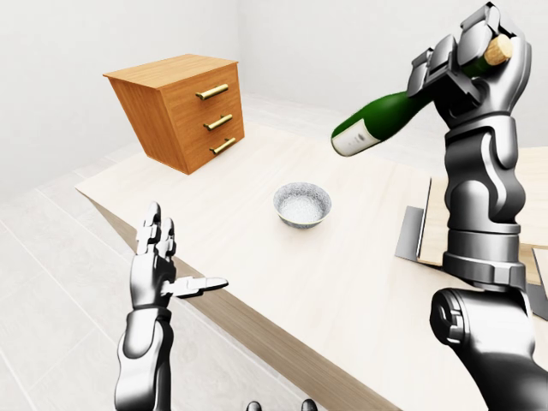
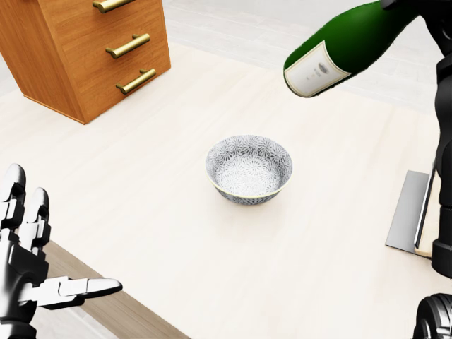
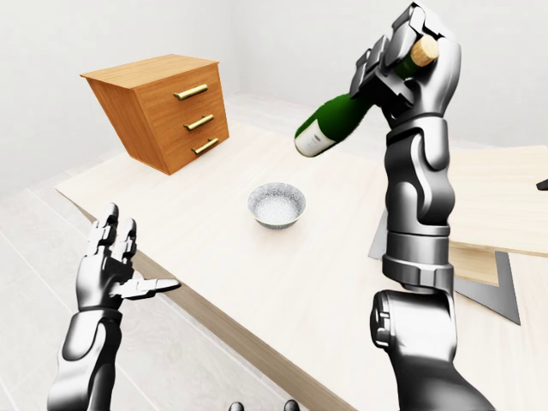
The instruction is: Put the wine bottle on the wine rack.
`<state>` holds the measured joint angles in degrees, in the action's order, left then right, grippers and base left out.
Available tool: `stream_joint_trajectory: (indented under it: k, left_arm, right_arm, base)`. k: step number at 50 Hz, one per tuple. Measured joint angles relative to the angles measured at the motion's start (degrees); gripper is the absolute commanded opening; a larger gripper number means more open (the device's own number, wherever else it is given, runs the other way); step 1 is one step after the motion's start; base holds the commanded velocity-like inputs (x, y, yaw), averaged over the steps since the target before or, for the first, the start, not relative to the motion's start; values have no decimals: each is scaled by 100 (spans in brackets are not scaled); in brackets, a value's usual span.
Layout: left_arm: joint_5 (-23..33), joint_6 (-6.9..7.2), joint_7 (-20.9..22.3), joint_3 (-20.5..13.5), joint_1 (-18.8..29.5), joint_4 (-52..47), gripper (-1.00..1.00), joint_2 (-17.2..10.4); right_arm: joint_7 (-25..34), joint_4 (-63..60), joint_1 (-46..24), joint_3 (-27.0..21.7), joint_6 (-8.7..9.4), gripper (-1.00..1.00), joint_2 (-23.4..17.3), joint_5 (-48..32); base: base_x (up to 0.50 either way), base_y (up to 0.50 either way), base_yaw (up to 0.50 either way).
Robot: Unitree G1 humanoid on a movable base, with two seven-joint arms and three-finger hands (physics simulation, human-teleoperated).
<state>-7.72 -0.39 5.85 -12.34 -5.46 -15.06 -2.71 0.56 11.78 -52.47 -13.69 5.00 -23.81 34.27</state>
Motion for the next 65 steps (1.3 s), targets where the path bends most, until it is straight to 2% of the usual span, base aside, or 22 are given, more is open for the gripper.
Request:
stream_joint_trajectory:
  k: [12, 23, 37, 65]
  left_arm:
    - [40, 16, -9, -14, -16, -59, 100, 11]
    - [62, 69, -20, -8, 8, -85, 100, 11]
    - [97, 105, -51, 36, 67, -64, 100, 17]
    - [106, 48, -81, 78, 107, 64, 100, 7]
  right_arm:
    - [221, 355, -93, -247, 0, -100, -468, 313]
    - [182, 721, -184, -478, 0, -100, -857, 726]
    - [-16, 1054, -194, -634, 0, -100, -1272, 1296]
    - [-617, 1194, 23, -872, 0, -100, -1985, 2367]
  base:
    - [0, 0, 0]
    - [0, 0, 0]
    - [0, 0, 0]
    - [0, 0, 0]
